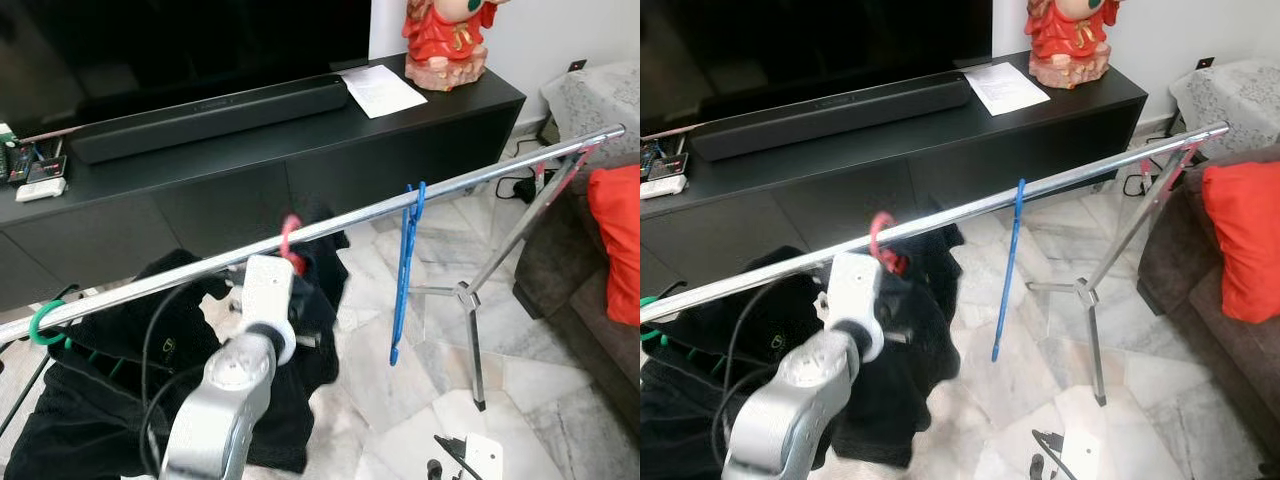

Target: Hang hanger

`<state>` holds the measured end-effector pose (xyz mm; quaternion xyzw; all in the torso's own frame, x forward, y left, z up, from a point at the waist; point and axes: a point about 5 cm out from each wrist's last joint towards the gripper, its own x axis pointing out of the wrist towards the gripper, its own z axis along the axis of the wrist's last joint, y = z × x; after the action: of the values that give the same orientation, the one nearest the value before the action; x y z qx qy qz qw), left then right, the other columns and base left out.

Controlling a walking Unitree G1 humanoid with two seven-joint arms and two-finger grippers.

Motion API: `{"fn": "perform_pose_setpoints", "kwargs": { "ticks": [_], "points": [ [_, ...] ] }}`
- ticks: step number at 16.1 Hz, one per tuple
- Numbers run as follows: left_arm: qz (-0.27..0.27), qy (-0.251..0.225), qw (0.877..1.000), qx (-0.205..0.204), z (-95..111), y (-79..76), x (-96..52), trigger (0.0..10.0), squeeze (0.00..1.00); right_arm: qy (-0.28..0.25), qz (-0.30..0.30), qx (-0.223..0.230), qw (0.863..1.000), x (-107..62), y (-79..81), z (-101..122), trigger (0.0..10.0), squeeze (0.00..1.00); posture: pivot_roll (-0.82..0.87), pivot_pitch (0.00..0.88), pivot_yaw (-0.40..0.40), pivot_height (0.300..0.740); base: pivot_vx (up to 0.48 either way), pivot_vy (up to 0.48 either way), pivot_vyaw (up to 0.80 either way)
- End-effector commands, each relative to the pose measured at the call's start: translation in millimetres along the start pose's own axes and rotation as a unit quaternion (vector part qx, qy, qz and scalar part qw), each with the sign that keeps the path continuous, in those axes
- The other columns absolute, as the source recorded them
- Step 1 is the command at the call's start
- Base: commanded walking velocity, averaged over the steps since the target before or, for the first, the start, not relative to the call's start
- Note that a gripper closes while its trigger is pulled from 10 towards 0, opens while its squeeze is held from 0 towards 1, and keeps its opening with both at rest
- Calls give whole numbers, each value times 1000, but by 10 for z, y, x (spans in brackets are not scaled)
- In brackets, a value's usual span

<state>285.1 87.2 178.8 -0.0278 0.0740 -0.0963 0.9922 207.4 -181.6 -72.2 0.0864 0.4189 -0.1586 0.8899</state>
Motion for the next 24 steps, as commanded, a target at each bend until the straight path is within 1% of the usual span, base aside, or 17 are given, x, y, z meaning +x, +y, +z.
{"fn": "perform_pose_setpoints", "kwargs": {
  "ticks": [1,3,6,9,12,13,15,16,17,18,20,21,22,23,24],
  "points": [
    [22,3,1000,-10,28,13,10,10000,0,14,-6,5,1000,-17,-21,-100,10000,0,-8,198,65,740,0,0,0],
    [46,21,998,-25,21,37,31,10000,0,14,-7,4,1000,-18,-18,-102,10000,0,-6,195,65,740,0,0,0],
    [67,51,996,-39,-45,77,74,10000,0,15,-6,4,1000,-18,-10,-104,10000,0,-7,195,65,740,0,0,0],
    [81,66,994,-37,-59,133,131,10000,0,17,-7,6,1000,-20,-5,-111,10000,0,-7,198,65,740,0,0,0],
    [77,82,993,-36,-79,126,148,10000,0,18,-7,6,1000,-22,-1,-120,10000,0,-7,203,68,740,0,0,0],
    [62,100,992,-36,-109,97,151,10000,0,18,-9,7,1000,-21,-17,-120,10000,0,-7,203,68,740,0,0,0],
    [47,110,992,-33,-114,77,156,10000,0,18,-10,7,1000,-21,-28,-121,10000,0,-5,206,70,740,0,0,0],
    [18,109,994,-17,-84,51,148,10000,0,18,-10,8,1000,-22,-26,-124,10000,0,-4,210,76,740,0,0,0],
    [16,112,993,-16,-86,55,145,10000,0,18,-10,8,1000,-22,-25,-126,10000,0,-5,210,76,740,0,0,0],
    [24,122,992,-11,-112,105,140,10000,0,19,-10,9,1000,-23,-22,-128,10000,0,-8,210,79,740,0,0,0],
    [30,133,991,-12,-134,138,138,10000,0,18,-12,11,1000,-21,-35,-123,10000,0,-8,210,79,740,0,0,0],
    [30,140,989,-21,-146,143,134,10000,0,19,-12,11,1000,-20,-35,-120,10000,0,-4,210,78,740,0,0,0],
    [28,139,990,-15,-143,149,133,10000,0,19,-12,10,1000,-20,-35,-118,10000,0,-5,209,77,740,0,0,0],
    [19,133,991,-19,-136,141,132,10000,0,18,-11,8,1000,-18,-34,-111,10000,0,-2,207,73,740,0,0,0],
    [15,131,991,-15,-129,136,133,10000,278,18,-11,8,1000,-17,-37,-106,10000,0,-2,207,70,740,0,0,0]
  ]
}}
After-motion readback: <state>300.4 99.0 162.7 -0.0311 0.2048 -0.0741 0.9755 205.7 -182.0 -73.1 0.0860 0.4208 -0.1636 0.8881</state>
